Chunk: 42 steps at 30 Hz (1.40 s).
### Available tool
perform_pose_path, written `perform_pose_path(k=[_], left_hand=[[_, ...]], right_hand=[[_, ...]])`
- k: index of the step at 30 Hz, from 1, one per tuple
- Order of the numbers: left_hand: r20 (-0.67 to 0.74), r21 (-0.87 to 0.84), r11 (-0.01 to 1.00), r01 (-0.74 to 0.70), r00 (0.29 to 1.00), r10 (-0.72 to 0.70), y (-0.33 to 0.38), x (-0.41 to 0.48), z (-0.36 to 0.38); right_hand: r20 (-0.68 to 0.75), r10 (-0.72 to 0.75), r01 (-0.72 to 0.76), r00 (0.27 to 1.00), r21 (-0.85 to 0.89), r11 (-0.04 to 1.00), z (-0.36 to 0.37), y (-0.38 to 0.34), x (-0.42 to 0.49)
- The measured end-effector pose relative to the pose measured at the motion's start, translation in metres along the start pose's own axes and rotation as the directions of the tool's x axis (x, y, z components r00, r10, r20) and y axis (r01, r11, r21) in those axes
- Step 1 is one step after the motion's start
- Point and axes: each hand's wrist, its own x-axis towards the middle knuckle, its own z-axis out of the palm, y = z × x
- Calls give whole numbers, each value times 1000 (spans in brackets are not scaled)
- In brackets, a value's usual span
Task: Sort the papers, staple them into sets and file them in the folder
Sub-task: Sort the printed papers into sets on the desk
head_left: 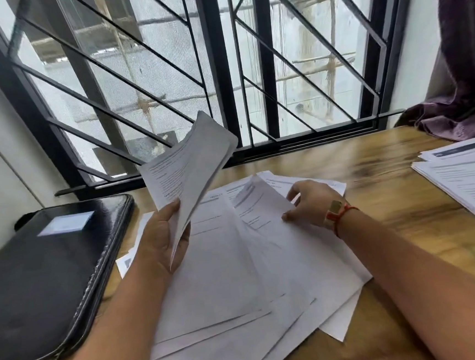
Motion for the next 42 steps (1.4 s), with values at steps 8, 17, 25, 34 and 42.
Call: perform_pose_path(k=[8, 17, 25, 34, 42], left_hand=[[15, 185, 981, -61, 998, 59, -5, -3, 3], [75, 260, 961, -90, 994, 73, -7, 5, -2], [92, 263, 958, -115, 991, 94, -8, 4, -2], [96, 269, 957, -107, 992, 83, -9, 5, -3], [109, 305, 951, -54, 994, 22, -10, 1, -2]], right_hand=[[-363, 35, -5, 931, 82, 997, -19, 23, 15], [-814, 152, 229, 561, 329, 916, -36, 37, 26], [-820, 215, 357, 531, 446, 821, -41, 36, 28], [-508, 245, 290, 826, 755, 588, -35, 38, 33], [-253, 48, 226, 966, 923, 311, -20, 9, 19]])
